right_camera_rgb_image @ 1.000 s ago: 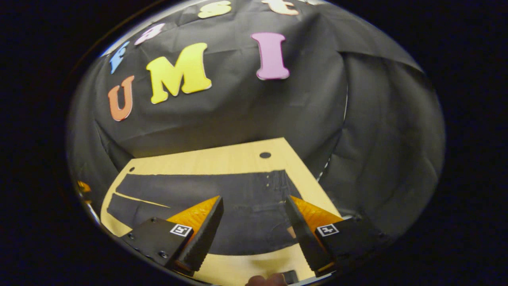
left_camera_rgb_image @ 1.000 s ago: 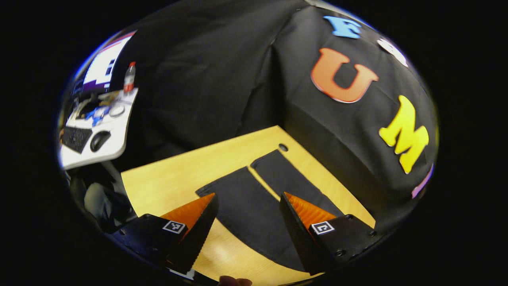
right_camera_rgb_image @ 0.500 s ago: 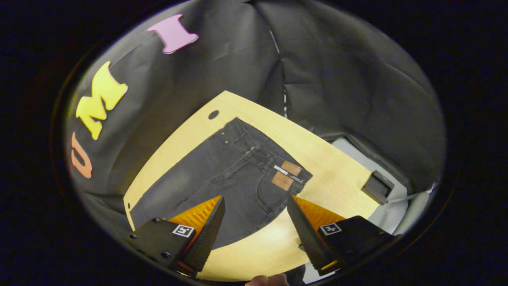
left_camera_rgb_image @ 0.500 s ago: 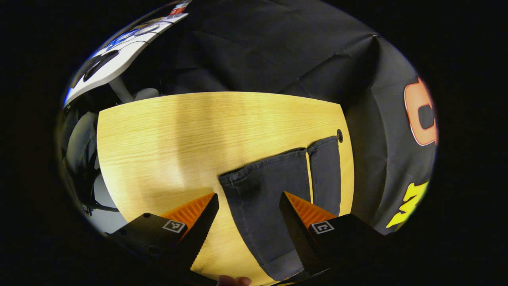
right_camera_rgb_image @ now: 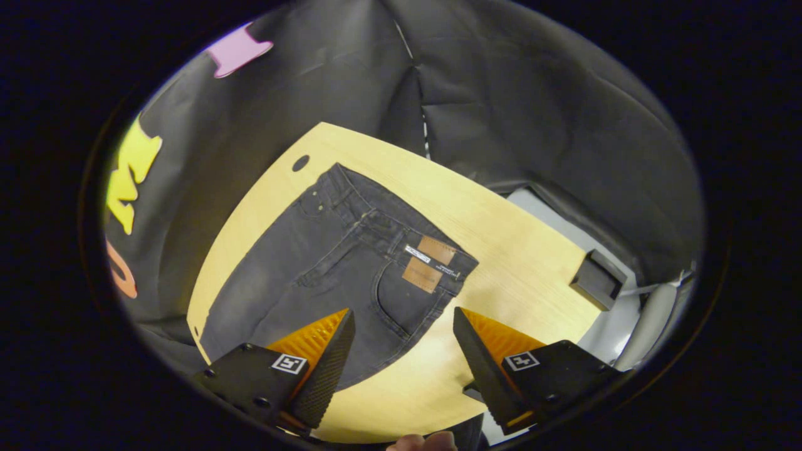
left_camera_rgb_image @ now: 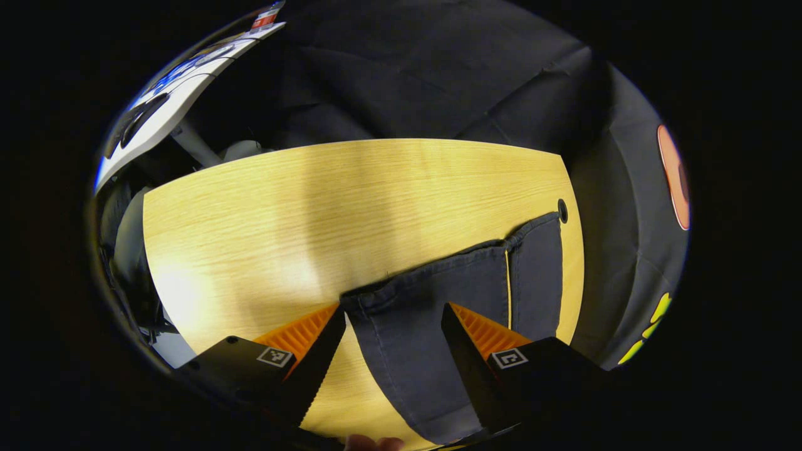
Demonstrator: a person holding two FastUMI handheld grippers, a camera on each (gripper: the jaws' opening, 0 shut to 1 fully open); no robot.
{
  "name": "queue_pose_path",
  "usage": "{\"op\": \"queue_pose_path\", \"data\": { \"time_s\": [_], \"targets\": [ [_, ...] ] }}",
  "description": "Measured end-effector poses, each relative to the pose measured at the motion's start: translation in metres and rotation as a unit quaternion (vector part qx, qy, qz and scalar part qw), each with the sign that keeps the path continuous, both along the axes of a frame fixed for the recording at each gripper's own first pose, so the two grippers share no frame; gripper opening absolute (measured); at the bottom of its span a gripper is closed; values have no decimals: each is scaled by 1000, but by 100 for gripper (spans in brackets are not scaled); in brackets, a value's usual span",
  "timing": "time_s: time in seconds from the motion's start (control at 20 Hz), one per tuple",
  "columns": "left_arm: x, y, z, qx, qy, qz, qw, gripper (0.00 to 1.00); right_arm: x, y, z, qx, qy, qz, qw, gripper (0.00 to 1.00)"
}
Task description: Grasp the waist and the cuffs of the jeans and fold them to make the two legs overlap; first hold the waist and fold one-third of the jeans toward the cuffs, then hold the cuffs and fold the remaining one-third in the same direction to finish folding.
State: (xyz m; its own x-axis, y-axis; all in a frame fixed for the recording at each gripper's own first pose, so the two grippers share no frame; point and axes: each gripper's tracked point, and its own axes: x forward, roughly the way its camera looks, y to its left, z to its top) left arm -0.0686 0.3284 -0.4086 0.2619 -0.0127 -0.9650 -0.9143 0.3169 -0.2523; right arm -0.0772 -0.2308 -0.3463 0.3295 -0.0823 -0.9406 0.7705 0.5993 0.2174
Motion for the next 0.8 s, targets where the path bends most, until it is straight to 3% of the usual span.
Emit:
{"op": "queue_pose_path", "data": {
  "time_s": [0.25, 0.55, 0.6, 0.65, 0.75, 0.8],
  "targets": [
    [12, -3, -3, -3, 19, 8, 1000, 100, 8, -21, -35, -3, 33, -44, 998, 98],
    [3, 0, -9, 13, 75, 16, 997, 85, 11, -32, -66, -43, 93, -51, 993, 98],
    [3, 0, -10, 17, 84, 15, 996, 82, 13, -31, -69, -47, 107, -52, 992, 94],
    [3, 0, -10, 21, 94, 11, 995, 81, 11, -32, -70, -59, 125, -52, 989, 97],
    [0, -1, -11, 34, 124, 3, 992, 78, 16, -25, -72, -65, 137, -64, 986, 94],
    [0, -1, -13, 41, 136, -3, 990, 75, 18, -24, -71, -63, 138, -79, 985, 87]
  ]
}}
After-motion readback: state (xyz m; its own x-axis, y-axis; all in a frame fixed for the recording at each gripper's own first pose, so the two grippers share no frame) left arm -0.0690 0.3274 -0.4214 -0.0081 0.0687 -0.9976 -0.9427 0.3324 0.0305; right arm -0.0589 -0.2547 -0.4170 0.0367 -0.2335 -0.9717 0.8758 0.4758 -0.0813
